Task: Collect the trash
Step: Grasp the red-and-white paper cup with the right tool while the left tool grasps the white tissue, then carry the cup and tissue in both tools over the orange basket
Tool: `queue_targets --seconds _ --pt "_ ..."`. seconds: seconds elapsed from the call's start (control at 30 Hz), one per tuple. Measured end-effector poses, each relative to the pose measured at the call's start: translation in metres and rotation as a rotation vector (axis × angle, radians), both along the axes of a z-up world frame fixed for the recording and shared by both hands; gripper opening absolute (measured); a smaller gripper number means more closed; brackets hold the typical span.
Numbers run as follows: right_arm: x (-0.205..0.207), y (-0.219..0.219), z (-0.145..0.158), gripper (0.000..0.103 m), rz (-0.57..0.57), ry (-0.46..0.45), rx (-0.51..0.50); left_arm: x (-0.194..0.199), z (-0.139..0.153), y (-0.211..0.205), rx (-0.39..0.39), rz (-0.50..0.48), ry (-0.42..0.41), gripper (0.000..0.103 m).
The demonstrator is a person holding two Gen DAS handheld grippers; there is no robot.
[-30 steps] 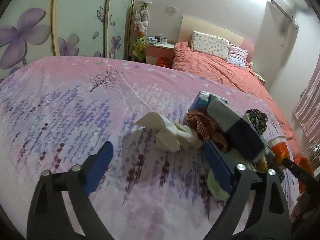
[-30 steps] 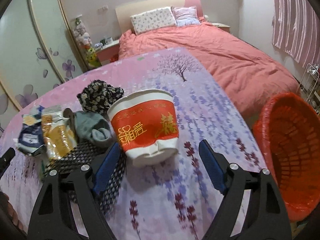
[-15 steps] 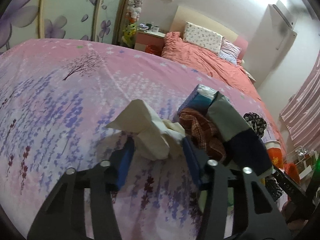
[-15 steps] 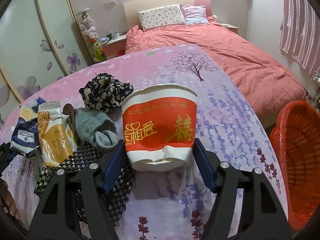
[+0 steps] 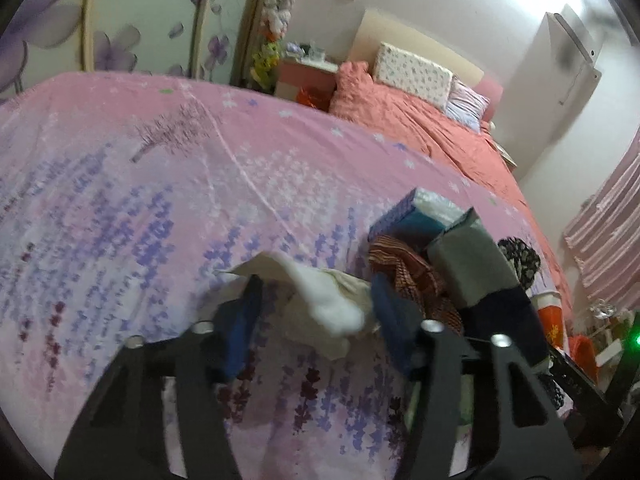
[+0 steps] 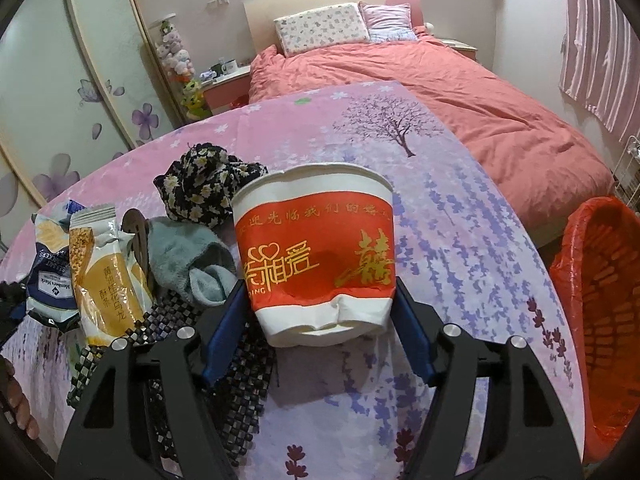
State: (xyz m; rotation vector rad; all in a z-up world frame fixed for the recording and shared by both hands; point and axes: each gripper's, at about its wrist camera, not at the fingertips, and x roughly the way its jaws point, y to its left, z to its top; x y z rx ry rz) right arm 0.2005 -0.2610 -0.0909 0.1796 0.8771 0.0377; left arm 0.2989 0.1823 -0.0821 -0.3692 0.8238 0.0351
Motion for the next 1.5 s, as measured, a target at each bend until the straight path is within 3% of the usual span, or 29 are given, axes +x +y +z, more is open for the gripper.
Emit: queue_targets --seconds 0.13,0.3,0.43,0.67,0.87,1.03,1.3,1.5 --pt "-0.001 0.001 0.0 0.067 0.008 -0.008 0.004 -0.005 -0.002 0.0 0.005 -0.01 -0.016 0.03" --pt "-0.011 0.002 0.006 0.066 0.023 -0.04 -0.007 -0.016 0.01 0.0 0.026 -0.028 -0.047 0.018" --pt "-0.02 0.001 0.013 0.066 0.022 -0.063 -0.015 -0.027 0.018 0.003 0.044 -0.024 -0.062 0.017" --pt "-0.026 -0.002 0.004 0.067 0.009 -0.023 -0.004 -0.044 0.016 0.005 0.043 -0.039 -0.047 0.018" --pt "-0.017 0.0 -0.004 0.07 0.006 0.008 -0.001 -0.04 0.003 0.014 0.007 -0.017 -0.017 0.033" --pt "-0.019 0.001 -0.003 0.067 0.008 0.004 0.004 -0.039 0.002 0.012 0.019 -0.026 -0.033 0.02" --pt "-0.043 -0.004 0.021 0.067 0.003 -0.069 -0.008 -0.061 0.031 0.014 0.059 -0.022 -0.112 0.018" --pt "-0.065 -0.013 0.051 0.067 -0.002 -0.146 -0.015 -0.087 0.073 0.008 0.079 -0.027 -0.199 0.018"
